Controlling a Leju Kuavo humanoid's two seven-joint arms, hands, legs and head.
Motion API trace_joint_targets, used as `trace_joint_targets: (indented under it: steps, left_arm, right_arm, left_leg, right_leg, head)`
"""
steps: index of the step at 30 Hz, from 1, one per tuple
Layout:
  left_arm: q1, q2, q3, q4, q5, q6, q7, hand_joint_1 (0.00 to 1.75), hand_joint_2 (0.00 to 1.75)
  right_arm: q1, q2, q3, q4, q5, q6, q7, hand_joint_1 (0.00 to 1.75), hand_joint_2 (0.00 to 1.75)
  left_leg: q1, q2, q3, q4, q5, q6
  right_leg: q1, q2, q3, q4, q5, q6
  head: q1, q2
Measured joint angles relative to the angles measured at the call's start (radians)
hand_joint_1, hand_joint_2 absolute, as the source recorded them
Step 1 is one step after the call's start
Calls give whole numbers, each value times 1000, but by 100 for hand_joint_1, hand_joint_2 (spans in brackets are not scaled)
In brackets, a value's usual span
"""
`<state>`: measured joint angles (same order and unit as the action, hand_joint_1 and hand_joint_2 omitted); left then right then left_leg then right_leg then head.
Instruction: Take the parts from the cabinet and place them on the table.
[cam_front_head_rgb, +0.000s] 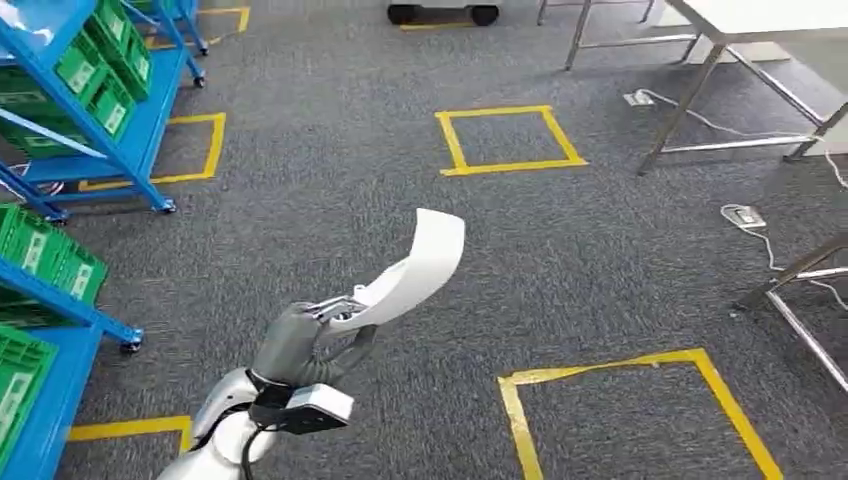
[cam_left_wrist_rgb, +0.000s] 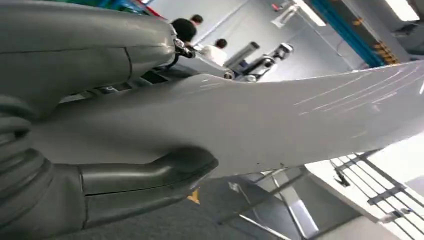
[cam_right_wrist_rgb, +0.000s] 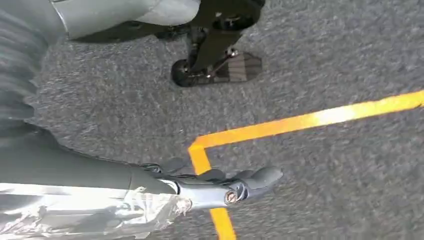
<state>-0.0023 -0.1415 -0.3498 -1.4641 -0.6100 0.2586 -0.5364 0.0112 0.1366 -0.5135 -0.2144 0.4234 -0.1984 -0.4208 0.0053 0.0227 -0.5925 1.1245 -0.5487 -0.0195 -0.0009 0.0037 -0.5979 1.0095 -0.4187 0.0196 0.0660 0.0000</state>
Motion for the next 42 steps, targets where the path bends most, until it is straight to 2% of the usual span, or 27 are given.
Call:
trace_joint_targets:
  steps: [2, 3, 4, 6, 7, 8, 10, 12, 13, 14, 15, 17, 18, 19, 21, 22, 23, 26, 28, 30, 32, 34, 35, 37, 38, 39, 42]
  left_arm:
    - [6, 4, 0, 1, 0, -1, 0, 175, 175]
    - [6, 7, 0, 3, 0, -1, 1, 175, 175]
    - [6, 9, 0, 5, 0, -2, 1, 175, 175]
    - [5, 10, 1, 5, 0, -3, 1, 175, 175]
    - [4, 11, 1, 5, 0, -3, 1, 175, 175]
    - [4, 11, 1, 5, 0, -3, 1, 175, 175]
    - [4, 10, 0, 6, -1, -5, 2, 175, 175]
    - [2, 10, 0, 6, 0, -6, 2, 175, 175]
    - [0, 8, -1, 6, 0, -6, 2, 175, 175]
    - [0, 6, -1, 6, 0, -7, 2, 175, 175]
    - [1, 6, -1, 6, 0, -7, 2, 175, 175]
    - [4, 8, 1, 6, 0, -7, 2, 175, 175]
    - [4, 8, 1, 7, 0, -8, 2, 175, 175]
    - [4, 8, 1, 7, 0, -8, 2, 175, 175]
    - [3, 7, 0, 7, 0, -8, 2, 175, 175]
    - [3, 7, 0, 7, 0, -8, 2, 175, 175]
    - [2, 7, 0, 7, 0, -8, 2, 175, 175]
    - [1, 7, 0, 7, 0, -8, 2, 175, 175]
    - [-1, 4, -1, 7, 0, -9, 2, 175, 175]
    - [-5, 5, 0, 7, -1, -9, 2, 175, 175]
    - [1, 7, 0, 8, -2, -9, 2, 175, 175]
    - [3, 11, 0, 11, -2, -10, 2, 175, 175]
    - [2, 11, 0, 11, -2, -10, 2, 175, 175]
    - [1, 12, 0, 11, -2, -10, 2, 175, 175]
    - [1, 12, 0, 11, -2, -10, 2, 175, 175]
    - [0, 12, 0, 11, -2, -10, 2, 175, 175]
    - [-2, 11, 0, 12, -3, -11, 2, 175, 175]
  right_arm:
    - [-5, 0, 0, 0, 2, 3, 0, 0, 175]
    - [-5, 0, 0, 0, 3, 3, 0, 0, 175]
    - [-4, 0, 0, 0, 3, 3, 0, 0, 175]
    - [-2, 0, -2, 0, 6, 5, 0, 0, 175]
    - [-3, 0, -3, 0, 7, 5, 0, 0, 175]
    - [-4, 0, -5, 0, 9, 6, 0, 0, 175]
    - [-7, 0, -6, 0, 11, 6, -2, 0, 175]
    - [3, 0, -8, 0, 11, 6, -2, 0, 175]
    - [6, 0, -9, 0, 11, 6, -2, 0, 175]
    - [7, 0, -10, 0, 11, 6, -2, 0, 175]
    - [4, 0, -10, 0, 11, 8, -3, 0, 175]
    - [-3, 0, -11, 0, 12, 10, -3, 0, 175]
    - [-3, 0, -11, 0, 12, 11, -3, 0, 175]
    - [0, 0, -11, 0, 13, 11, -3, 0, 175]
    - [3, 0, -13, 0, 13, 12, -3, 0, 175]
    - [2, 0, -13, 0, 14, 12, -3, 0, 175]
    - [1, 0, -14, 0, 16, 12, -3, 0, 175]
    - [-5, 0, -14, 0, 24, 15, -3, 0, 175]
    - [-3, -1, -16, 0, 27, 15, -3, 0, 175]
    - [-3, -1, -16, 0, 30, 15, -4, 0, 175]
    - [-9, -1, -17, 0, 33, 18, -5, 0, 175]
    - [-8, -1, -17, 0, 36, 18, -4, 0, 175]
    - [-6, -1, -17, 0, 38, 18, -4, 0, 175]
    - [-6, -1, -19, 0, 39, 18, -4, 0, 175]
    - [-7, -1, -19, 0, 40, 18, -4, 0, 175]
    - [-9, -1, -19, 0, 40, 18, -4, 0, 175]
    - [0, -1, -21, 0, 41, 20, -4, 0, 175]
  left_leg:
    - [0, -12, -82, 148, -51, -2]
    - [0, -13, -108, 180, -48, -2]
    - [0, -14, -111, 168, -22, -2]
    - [4, -26, -62, 46, 68, -2]
    - [8, -53, -28, -29, 106, -4]
    - [16, -105, -8, -78, 110, -8]
    - [14, -97, -2, -97, 100, 1]
    - [10, -76, 0, -98, 99, 19]
    - [13, -62, 3, -102, 102, 27]
    - [11, -54, 5, -102, 101, 34]
    - [8, -43, 6, -102, 99, 39]
    - [2, -13, 7, -102, 97, 43]
    - [0, 2, 7, -102, 95, 44]
    - [-1, 13, 9, -102, 93, 44]
    - [-1, 35, 17, -102, 87, 42]
    - [-1, 45, 23, -102, 83, 39]
    - [-3, 53, 28, -102, 79, 34]
    - [-6, 75, 31, -103, 75, 19]
    - [-5, 92, 39, -109, 69, 4]
    - [1, 13, 16, -49, 31, -2]
    - [2, -11, -68, 111, -36, -6]
    - [2, -15, -122, 188, -42, -8]
    - [2, -16, -117, 159, -5, -8]
    - [7, -35, -52, 5, 95, -9]
    - [13, -71, -13, -78, 129, -11]
    - [16, -102, 2, -108, 108, -10]
    - [7, -81, 0, -108, 107, 10]
  right_leg:
    - [0, 28, -1, 0, 0, -3]
    - [0, 43, -1, 0, 0, -3]
    - [0, 57, 0, 1, 0, -3]
    - [-3, 86, 2, 2, 0, 0]
    - [-6, 99, 1, 4, -1, 6]
    - [-5, 109, -4, 9, -1, 13]
    - [-6, 132, -20, 16, -2, 24]
    - [-13, 150, -29, 7, -2, 36]
    - [-12, 136, -29, 14, -5, 38]
    - [-5, 75, -41, 47, -27, 40]
    - [-5, 39, -71, 109, -65, 43]
    - [-7, 8, -154, 273, -139, 46]
    - [-7, 3, -181, 326, -153, 47]
    - [-7, 3, -179, 322, -140, 47]
    - [-6, -5, -108, 191, -65, 41]
    - [-4, -24, -55, 98, -27, 37]
    - [3, -72, -16, 27, -11, 30]
    - [10, -45, -15, 24, -10, 22]
    - [6, -21, -6, 9, -5, 8]
    - [-2, -4, 1, 0, 0, 0]
    - [-4, 24, 1, 0, -2, -4]
    - [-4, 51, 2, 1, -3, -5]
    - [-5, 66, 5, 1, -4, -4]
    - [-9, 97, 9, 3, -6, 1]
    - [-11, 111, 7, 6, -9, 8]
    - [-6, 121, 2, 13, -12, 15]
    - [-17, 145, -16, 2, -7, 34]
  head:
    - [-4, 0]
    - [-5, 0]
    - [-5, 0]
    - [-5, 0]
    - [-4, 0]
    - [-6, 0]
    - [-5, 0]
    - [-6, 0]
    - [-7, 0]
    - [6, 0]
    - [11, 0]
    - [10, 0]
    - [9, 0]
    - [10, 0]
    - [10, 0]
    - [10, 0]
    - [10, 0]
    - [7, 0]
    - [8, 0]
    - [0, 0]
    - [-4, 0]
    - [-3, 0]
    - [-3, 0]
    - [-2, 0]
    - [-3, 0]
    - [-4, 0]
    - [-4, 0]
